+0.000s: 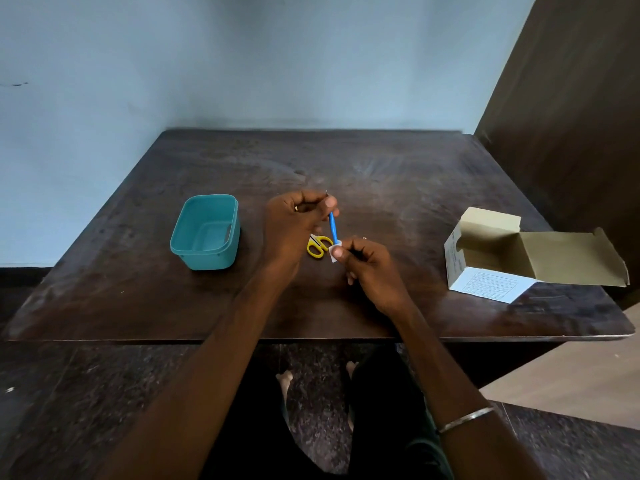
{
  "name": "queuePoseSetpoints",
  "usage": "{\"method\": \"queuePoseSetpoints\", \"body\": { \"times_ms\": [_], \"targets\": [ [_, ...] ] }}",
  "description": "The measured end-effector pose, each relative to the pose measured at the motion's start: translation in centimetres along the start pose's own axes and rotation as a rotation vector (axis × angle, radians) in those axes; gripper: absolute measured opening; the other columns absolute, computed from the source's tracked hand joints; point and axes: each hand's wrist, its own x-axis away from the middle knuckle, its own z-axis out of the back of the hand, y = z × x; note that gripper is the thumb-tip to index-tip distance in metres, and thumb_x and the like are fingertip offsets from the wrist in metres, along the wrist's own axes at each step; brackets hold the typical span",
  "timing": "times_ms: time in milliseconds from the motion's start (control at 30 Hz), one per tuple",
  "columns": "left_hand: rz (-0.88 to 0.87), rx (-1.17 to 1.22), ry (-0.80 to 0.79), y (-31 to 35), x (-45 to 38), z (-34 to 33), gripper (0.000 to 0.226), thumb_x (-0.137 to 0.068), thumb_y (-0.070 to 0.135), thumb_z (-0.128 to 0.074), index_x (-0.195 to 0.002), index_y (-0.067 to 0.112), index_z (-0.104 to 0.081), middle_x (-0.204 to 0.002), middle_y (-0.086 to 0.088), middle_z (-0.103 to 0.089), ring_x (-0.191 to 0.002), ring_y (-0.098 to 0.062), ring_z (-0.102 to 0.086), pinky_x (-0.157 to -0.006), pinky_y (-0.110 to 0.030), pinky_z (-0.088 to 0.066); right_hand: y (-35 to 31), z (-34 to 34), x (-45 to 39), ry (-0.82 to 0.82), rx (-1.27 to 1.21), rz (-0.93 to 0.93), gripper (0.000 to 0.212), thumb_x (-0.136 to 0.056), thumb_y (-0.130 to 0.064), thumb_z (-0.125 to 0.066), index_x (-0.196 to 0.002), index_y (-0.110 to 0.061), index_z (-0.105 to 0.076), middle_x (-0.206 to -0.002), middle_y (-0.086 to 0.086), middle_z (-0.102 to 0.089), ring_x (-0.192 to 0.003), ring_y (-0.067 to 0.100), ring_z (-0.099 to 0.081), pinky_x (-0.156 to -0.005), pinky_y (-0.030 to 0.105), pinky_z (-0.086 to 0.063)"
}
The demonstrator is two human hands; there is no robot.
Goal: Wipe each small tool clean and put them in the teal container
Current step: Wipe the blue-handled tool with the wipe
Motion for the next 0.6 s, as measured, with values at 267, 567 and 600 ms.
{"method": "queuePoseSetpoints", "body": {
  "times_ms": [267,567,600],
  "targets": [
    [-0.059,0.106,0.131,-0.4,0.0,-0.5,0.007,-0.090,0.010,-0.069,-0.085,0.014,-0.071,-0.073,-0.007,-0.072,-0.071,-0.021,-0.070,-0.066,-0.032,-0.058,0.4,0.0,-0.1,0.017,-0.015,-0.018,0.012,-0.089,-0.008,-0.071,-0.077,-0.007,-0.070,-0.065,-0.006,-0.062,-0.048,0.016,-0.048,-0.051,0.029,-0.043],
    [-0.026,-0.141,0.053,-1.7,0.6,0.6,0.009,-0.093,0.012,-0.065,-0.097,0.012,-0.073,-0.077,-0.009,-0.068,-0.056,-0.011,-0.059,-0.051,-0.022,-0.053,0.3,0.2,-0.3,0.188,-0.299,-0.050,0.018,-0.088,0.002,-0.068,-0.086,-0.013,-0.077,-0.075,0.002,-0.070,-0.047,0.013,-0.048,-0.045,0.028,-0.048],
    [-0.023,-0.183,0.032,-2.1,0.9,0.7,0.012,-0.093,0.008,-0.063,-0.097,0.013,-0.073,-0.079,-0.009,-0.068,-0.057,-0.013,-0.058,-0.051,-0.022,-0.053,0.4,0.2,-0.4,0.201,-0.308,-0.046,0.018,-0.088,0.002,-0.067,-0.089,-0.013,-0.077,-0.075,0.002,-0.070,-0.046,0.013,-0.047,-0.045,0.028,-0.048]
  ]
}}
